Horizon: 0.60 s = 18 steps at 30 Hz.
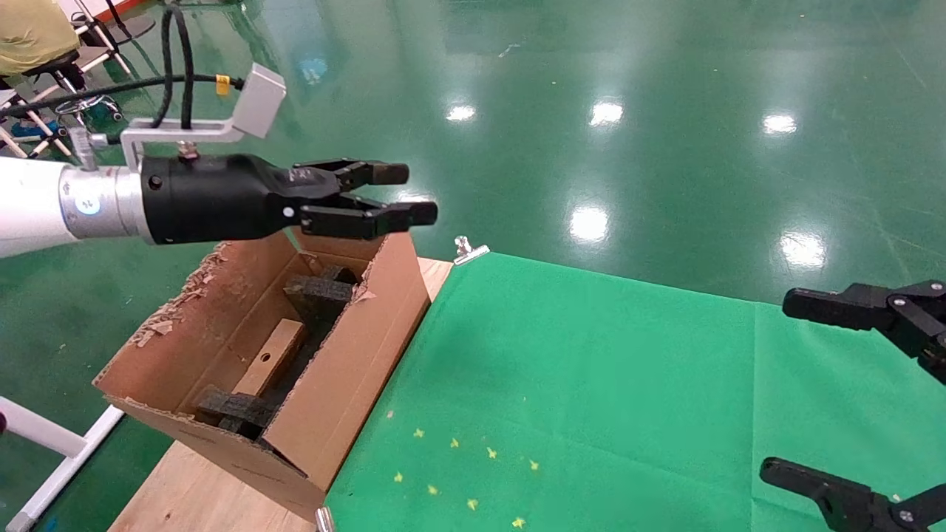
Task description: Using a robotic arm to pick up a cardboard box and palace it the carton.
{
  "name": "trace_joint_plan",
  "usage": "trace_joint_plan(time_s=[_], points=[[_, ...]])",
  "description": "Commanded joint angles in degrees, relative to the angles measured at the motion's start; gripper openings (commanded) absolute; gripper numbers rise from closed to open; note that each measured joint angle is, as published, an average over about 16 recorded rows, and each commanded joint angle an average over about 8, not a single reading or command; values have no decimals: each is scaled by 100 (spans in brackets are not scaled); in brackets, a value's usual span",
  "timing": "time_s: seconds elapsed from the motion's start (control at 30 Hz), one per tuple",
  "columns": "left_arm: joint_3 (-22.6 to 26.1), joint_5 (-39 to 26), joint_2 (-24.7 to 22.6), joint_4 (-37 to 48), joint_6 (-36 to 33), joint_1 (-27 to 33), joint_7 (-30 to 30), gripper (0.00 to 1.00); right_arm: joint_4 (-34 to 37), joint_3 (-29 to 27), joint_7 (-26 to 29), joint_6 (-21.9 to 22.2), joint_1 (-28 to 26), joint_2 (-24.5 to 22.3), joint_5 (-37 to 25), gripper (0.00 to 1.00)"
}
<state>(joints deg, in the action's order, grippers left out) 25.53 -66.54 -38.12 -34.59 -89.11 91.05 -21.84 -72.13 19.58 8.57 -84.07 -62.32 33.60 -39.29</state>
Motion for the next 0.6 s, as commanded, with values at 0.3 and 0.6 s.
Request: trace_joint_plan(time_s=[0.3,0.6], points=[[-243,632,79,-998,87,-755,284,100,0,1,0,0,0,0,0,100],[-462,1200,151,-1895,166,-1433,539,100,0,1,-1,0,0,0,1,100]])
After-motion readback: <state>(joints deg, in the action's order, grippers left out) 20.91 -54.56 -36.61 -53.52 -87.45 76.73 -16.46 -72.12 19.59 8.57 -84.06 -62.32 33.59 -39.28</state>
